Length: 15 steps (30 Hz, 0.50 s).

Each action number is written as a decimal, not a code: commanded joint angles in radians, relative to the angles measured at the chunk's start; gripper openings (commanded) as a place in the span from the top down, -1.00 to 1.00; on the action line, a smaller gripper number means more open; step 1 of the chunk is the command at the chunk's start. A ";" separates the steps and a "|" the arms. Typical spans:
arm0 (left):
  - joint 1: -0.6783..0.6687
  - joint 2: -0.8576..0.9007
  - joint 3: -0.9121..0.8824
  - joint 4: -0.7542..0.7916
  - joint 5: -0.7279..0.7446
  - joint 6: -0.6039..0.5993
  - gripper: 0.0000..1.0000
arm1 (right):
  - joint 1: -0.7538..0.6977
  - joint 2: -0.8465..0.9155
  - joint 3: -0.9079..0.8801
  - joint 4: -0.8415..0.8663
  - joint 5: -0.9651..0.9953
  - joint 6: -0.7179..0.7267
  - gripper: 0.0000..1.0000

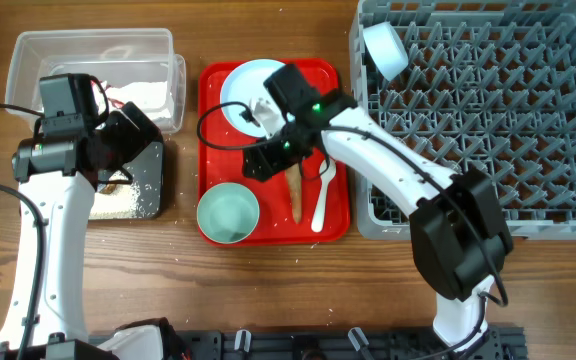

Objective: Sort waste into correct bins and load items into the dishwasher rack
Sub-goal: 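Reach the right gripper to the green bowl and grasp its rim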

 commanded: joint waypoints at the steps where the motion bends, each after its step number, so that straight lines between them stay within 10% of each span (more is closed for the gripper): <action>1: 0.006 -0.008 0.014 0.002 -0.006 0.001 -1.00 | 0.026 -0.008 -0.090 0.043 0.029 0.195 -0.15; 15: 0.006 -0.008 0.014 0.002 -0.006 0.001 -1.00 | 0.067 0.028 -0.160 0.104 0.050 0.384 0.29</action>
